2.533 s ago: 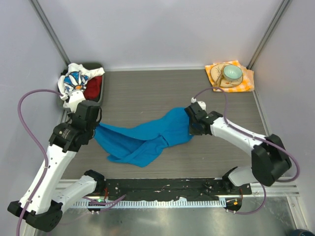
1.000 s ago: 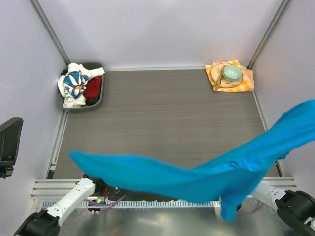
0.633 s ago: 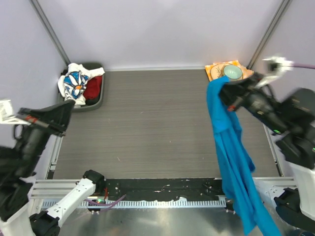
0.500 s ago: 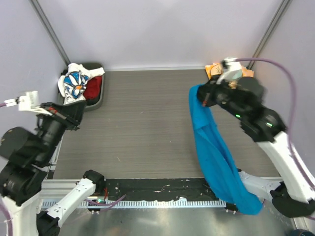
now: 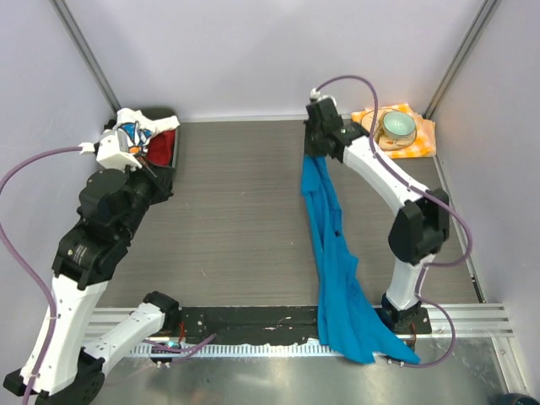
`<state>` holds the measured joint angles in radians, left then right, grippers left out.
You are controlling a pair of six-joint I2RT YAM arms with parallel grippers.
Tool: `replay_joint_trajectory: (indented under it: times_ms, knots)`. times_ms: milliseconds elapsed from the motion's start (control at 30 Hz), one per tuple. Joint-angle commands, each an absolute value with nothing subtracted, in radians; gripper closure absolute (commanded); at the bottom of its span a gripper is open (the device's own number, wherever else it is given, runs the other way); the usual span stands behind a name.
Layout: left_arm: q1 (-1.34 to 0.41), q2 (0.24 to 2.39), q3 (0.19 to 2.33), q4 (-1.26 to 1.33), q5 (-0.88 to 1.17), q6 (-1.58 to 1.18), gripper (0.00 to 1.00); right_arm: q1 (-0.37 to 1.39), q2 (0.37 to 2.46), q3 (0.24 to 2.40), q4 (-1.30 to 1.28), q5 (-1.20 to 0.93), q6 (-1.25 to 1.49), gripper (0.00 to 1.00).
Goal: Fold and stack the t-shirts
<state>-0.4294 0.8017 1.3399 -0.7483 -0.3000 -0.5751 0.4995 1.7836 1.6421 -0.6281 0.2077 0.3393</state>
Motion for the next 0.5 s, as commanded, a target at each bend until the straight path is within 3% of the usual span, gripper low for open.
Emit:
replay_joint_trajectory:
  times_ms: [0, 233, 367, 467]
  knots:
    - [-0.423, 0.847, 1.377, -0.703, -0.324, -0.591, 1.0, 0.365, 1.932, 2.069, -0.702, 0.262, 0.399, 0.99]
    - [-0.423, 0.871, 1.35, -0.661, -0.322, -0.6, 1.0, 0.308, 2.068, 2.517, -0.85, 0.092, 0.412, 0.99]
    - [-0.423, 0.897, 1.315, -0.631, -0.313, -0.612, 1.0, 0.31, 2.019, 2.384, -0.856, 0.067, 0.407, 0.99]
    - [-0.423, 0.923, 1.276, -0.623, -0.301, -0.632, 1.0, 0.308, 1.964, 2.141, -0.853, 0.185, 0.388, 0.99]
